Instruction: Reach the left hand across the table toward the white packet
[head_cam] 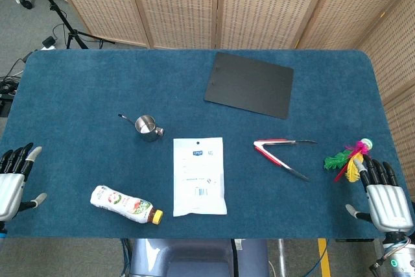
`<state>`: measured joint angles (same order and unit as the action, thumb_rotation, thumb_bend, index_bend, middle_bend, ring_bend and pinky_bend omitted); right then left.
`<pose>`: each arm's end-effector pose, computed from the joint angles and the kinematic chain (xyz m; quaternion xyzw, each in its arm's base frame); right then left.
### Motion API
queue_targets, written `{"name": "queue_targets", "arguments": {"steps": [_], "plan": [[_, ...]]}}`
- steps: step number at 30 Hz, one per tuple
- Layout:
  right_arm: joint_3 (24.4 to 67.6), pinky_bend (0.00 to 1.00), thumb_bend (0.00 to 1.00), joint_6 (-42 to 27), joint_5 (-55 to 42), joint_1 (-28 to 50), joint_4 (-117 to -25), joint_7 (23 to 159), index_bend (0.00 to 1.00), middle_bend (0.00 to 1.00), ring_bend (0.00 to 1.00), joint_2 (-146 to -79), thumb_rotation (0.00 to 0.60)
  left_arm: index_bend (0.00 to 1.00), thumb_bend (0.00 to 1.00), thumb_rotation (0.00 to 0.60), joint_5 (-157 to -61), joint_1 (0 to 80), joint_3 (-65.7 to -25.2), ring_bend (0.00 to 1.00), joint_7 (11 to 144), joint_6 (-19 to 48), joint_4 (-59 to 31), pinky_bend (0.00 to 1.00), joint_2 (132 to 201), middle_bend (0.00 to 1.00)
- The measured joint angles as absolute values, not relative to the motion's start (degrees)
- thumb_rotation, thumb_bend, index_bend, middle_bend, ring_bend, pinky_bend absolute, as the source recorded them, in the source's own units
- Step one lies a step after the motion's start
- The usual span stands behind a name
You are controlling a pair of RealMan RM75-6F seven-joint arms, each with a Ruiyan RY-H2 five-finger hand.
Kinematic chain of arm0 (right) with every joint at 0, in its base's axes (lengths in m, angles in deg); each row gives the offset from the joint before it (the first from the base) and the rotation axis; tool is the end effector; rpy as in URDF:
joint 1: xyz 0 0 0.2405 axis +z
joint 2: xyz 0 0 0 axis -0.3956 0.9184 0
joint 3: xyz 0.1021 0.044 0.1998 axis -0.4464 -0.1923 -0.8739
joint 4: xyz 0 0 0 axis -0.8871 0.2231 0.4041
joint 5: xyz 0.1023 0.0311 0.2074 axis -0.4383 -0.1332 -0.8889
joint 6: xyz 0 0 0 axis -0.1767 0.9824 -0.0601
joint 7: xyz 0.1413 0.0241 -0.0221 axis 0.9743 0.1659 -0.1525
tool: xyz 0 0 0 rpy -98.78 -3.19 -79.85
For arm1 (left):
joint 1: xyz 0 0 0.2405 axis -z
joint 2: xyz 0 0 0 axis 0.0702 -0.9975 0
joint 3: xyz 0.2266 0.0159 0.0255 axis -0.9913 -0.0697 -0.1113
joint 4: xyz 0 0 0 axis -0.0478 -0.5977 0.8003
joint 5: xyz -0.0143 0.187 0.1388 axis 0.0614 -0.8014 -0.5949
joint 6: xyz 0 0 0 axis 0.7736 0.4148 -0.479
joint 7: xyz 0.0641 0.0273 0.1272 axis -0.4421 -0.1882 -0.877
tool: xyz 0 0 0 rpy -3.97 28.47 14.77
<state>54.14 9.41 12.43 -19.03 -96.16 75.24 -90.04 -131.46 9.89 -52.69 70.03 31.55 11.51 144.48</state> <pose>-0.2892 -0.1731 0.1217 0.6267 -0.3756 0.2954 0.6155 -0.2894 0.1771 0.1218 -0.6253 -0.3892 -0.3276 0.5918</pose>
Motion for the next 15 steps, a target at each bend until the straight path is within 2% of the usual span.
{"name": "queue_targets", "arguments": {"steps": [15], "plan": [[54.27, 0.0, 0.18, 9.84, 12.93, -19.22, -96.35, 75.51, 0.0, 0.0, 0.0, -89.79, 0.6, 0.0, 0.16, 0.6, -131.49, 9.9, -52.87, 0.01, 69.17, 31.42, 12.04, 0.0, 144.44, 0.0]]}}
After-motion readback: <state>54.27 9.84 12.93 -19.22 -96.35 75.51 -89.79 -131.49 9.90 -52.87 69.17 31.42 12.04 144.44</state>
